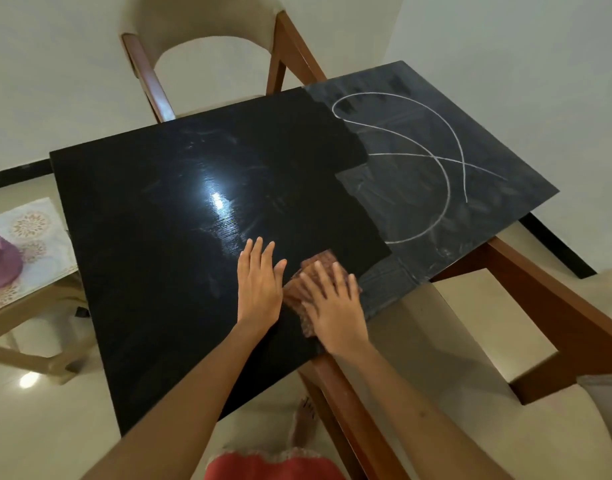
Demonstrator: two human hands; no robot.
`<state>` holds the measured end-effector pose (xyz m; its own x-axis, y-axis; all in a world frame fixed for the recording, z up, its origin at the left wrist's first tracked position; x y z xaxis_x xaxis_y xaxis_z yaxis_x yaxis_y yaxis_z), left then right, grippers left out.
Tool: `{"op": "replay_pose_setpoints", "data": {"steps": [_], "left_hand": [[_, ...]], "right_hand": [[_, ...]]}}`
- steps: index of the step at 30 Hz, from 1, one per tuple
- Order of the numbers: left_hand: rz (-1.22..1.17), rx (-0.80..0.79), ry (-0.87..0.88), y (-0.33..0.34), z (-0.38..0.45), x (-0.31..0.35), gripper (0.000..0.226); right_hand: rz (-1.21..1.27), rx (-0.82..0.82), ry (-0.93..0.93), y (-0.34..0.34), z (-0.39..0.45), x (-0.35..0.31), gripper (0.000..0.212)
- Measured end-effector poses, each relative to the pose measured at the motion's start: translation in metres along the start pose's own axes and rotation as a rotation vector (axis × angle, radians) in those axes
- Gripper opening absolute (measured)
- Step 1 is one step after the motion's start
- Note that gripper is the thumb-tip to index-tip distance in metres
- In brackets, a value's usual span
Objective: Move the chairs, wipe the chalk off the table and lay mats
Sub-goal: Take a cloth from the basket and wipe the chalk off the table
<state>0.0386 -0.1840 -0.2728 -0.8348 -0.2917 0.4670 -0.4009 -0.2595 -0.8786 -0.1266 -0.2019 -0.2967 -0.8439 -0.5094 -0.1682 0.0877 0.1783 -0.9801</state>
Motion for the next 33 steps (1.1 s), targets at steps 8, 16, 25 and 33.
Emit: {"op": "replay_pose_setpoints", "data": {"steps": [8,16,25,33], "left_hand": [[-0.003,-0.002,0.020,-0.003,-0.004,0.006,0.060],[-0.033,-0.014,0.049,-0.001,-0.006,0.017,0.053],[-0.056,-0.033,0.098,0.008,0.009,0.045,0.059],[-0.029,-0.044,0.093,0.023,0.037,0.051,0.057]], "right_hand": [[0.039,0.038,0.384,-0.019,0.016,0.094,0.054],[0.015,0.033,0.183,-0.003,-0.026,0.018,0.056],[0.005,-0.015,-0.105,0.013,-0.059,0.006,0.049],[-0.006,0.012,0.199,-0.020,-0.020,0.112,0.054]]}}
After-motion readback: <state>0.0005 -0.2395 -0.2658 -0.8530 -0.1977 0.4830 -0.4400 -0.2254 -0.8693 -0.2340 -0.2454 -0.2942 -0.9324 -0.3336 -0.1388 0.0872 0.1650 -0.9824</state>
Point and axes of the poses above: each hand's wrist, its own z-axis towards the middle knuckle, its own y-axis out of the palm, x = y × z, the point moved 1 cm from there along z, towards the middle knuckle, and after that the axes turned 6 degrees about z, right-handed, at the moved point
